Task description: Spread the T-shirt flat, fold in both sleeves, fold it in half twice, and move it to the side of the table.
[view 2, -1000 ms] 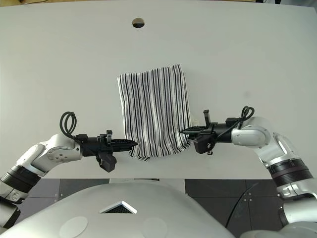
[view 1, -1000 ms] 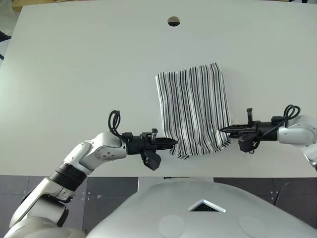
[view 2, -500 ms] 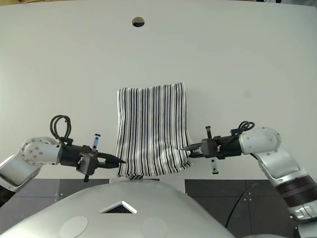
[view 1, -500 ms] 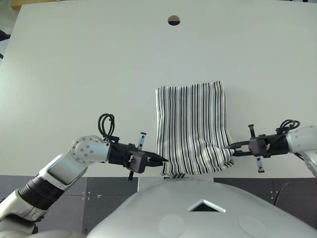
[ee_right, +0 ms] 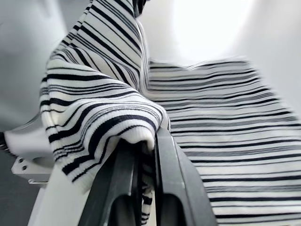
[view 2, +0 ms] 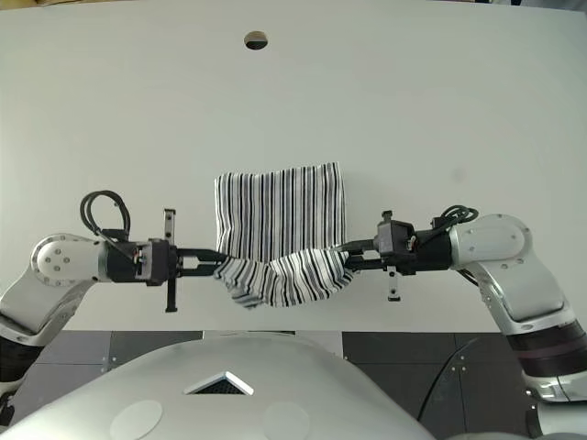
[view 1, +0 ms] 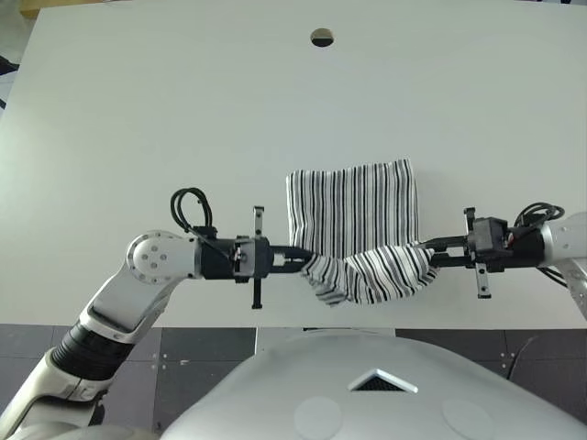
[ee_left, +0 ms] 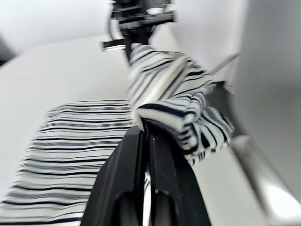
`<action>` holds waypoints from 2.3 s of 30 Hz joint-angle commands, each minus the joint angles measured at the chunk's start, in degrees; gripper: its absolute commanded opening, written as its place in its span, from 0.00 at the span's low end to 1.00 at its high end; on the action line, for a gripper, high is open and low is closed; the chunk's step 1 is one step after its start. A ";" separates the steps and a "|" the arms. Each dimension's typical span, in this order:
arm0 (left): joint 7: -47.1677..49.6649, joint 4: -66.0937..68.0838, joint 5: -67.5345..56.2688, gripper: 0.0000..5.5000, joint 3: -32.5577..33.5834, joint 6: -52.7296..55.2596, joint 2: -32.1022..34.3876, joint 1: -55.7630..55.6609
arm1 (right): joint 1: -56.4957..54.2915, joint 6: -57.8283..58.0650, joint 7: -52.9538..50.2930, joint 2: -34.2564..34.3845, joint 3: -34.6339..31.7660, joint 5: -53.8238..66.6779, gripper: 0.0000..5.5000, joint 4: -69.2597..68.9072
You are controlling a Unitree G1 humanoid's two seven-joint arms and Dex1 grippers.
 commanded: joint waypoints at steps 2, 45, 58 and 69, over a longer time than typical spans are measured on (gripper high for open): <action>4.18 8.51 2.13 0.02 2.85 5.44 -4.95 -4.11 | -5.00 1.33 -4.06 5.17 -1.68 -3.24 0.02 4.54; 21.10 31.59 1.08 0.23 27.05 26.08 -27.47 -20.45 | -19.94 -47.18 -36.04 33.93 5.92 -43.13 0.33 31.68; 21.87 29.07 -0.45 0.23 29.06 24.53 -30.73 -17.84 | -29.19 -44.64 -58.93 25.77 12.97 -68.24 0.33 64.71; 22.48 31.49 -0.77 0.23 31.99 20.90 -32.19 -17.47 | -37.40 -35.66 -74.05 2.68 16.39 -76.21 0.33 88.78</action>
